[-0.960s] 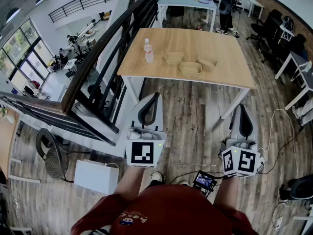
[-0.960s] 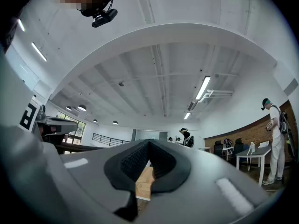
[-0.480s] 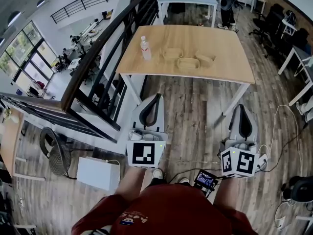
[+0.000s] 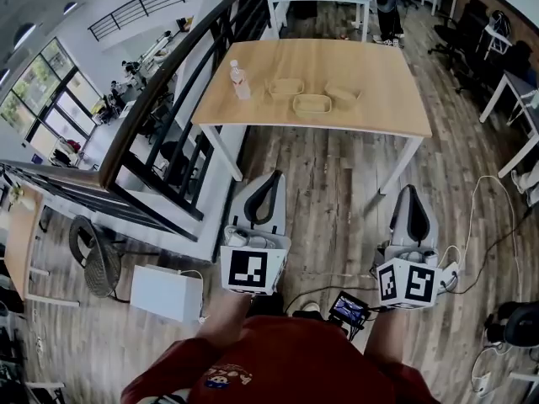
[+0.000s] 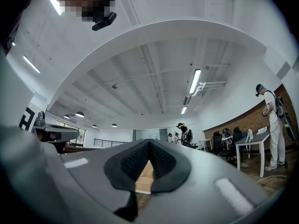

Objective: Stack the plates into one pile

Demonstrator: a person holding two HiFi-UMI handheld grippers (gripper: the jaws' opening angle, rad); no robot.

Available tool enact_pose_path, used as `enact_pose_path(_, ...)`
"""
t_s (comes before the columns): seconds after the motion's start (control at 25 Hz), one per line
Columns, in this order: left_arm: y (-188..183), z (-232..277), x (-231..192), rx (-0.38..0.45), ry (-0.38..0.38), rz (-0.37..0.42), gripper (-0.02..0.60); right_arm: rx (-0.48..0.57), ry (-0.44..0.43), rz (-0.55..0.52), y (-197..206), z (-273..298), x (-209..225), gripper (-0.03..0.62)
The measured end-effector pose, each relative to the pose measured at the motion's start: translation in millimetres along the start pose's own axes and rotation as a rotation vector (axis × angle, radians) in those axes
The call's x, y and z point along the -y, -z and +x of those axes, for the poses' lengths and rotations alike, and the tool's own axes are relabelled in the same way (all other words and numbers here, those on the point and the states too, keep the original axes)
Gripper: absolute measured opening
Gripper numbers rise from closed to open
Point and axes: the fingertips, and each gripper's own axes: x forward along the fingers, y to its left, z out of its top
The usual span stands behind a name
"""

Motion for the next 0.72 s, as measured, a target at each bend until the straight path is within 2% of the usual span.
enact_pose_path(0.32,-4.6,13.6,7.2,0.015,-0.003,0.002,0.006,0.001,-0.01,0.004,1.6,8.8,10.4,0.009)
enact_pose_path(0.72,5.9,61.9,-20.8,0.058,0.0,-0.034,0.006,-0.03,-0.021,-0.089,12.3,59.8,6.6,0.009)
